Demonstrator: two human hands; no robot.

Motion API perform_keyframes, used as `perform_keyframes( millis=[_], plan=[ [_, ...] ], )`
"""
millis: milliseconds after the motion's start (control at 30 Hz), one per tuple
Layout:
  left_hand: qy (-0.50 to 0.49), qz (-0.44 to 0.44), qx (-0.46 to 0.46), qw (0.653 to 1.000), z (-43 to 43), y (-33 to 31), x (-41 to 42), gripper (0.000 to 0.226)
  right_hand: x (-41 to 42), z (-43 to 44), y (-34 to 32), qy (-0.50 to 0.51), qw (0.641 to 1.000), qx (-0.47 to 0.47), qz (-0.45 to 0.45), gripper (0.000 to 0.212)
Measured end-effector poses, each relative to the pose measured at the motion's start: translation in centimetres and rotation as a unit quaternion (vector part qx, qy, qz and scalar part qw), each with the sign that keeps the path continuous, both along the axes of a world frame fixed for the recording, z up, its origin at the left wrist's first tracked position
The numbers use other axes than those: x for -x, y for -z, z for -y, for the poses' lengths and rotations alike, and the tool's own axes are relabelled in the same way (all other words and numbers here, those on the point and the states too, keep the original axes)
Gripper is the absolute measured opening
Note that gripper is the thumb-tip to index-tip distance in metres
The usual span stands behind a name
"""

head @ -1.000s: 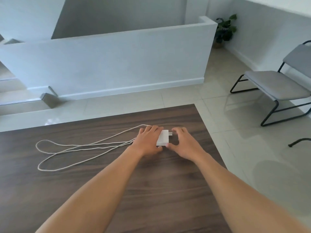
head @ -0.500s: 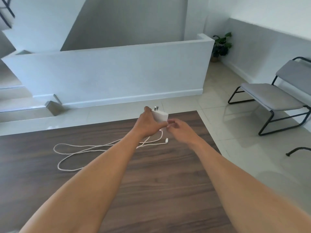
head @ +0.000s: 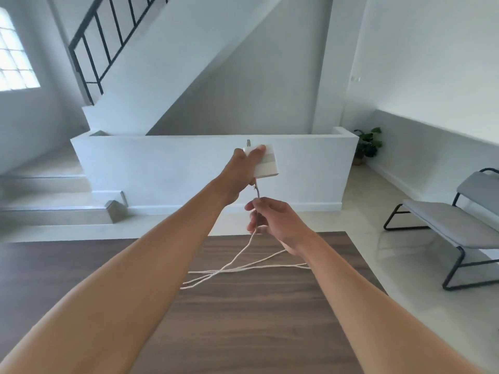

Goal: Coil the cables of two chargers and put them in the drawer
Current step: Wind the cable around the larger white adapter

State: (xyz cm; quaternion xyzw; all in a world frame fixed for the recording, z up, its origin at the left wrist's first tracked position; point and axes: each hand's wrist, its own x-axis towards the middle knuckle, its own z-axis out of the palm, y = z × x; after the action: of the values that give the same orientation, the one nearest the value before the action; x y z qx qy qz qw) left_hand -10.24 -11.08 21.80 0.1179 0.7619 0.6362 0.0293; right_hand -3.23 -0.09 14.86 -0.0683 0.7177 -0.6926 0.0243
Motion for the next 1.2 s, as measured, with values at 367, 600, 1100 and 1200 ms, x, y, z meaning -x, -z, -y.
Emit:
perform_keyframes(
  millis=[367, 600, 1100, 1200],
  plan=[
    [0.148, -0.101, 0.076, 0.981, 6.5, -5.1, -3.4, 0.032, 0.5, -0.8, -4.6, 0.051, 0.982, -0.177, -0.043, 0.024],
    [0.205, -0.119, 0.191, 0.953, 8.8, -2.7, -3.9, 0.035, 0.2, -2.1, -9.3, 0.048, 0.964, -0.255, -0.061, 0.025],
    [0.106, -0.107, 0.140, 0.979, 7.7, 1.2, -3.6, 0.019, -1.0, 0.1, -11.9, 0.075, 0.891, -0.439, -0.086, 0.030],
    [0.086, -0.095, 0.131, 0.983, 7.3, 1.9, -3.3, 0.019, -1.4, 0.7, -11.2, 0.068, 0.883, -0.455, -0.090, 0.031]
  ],
)
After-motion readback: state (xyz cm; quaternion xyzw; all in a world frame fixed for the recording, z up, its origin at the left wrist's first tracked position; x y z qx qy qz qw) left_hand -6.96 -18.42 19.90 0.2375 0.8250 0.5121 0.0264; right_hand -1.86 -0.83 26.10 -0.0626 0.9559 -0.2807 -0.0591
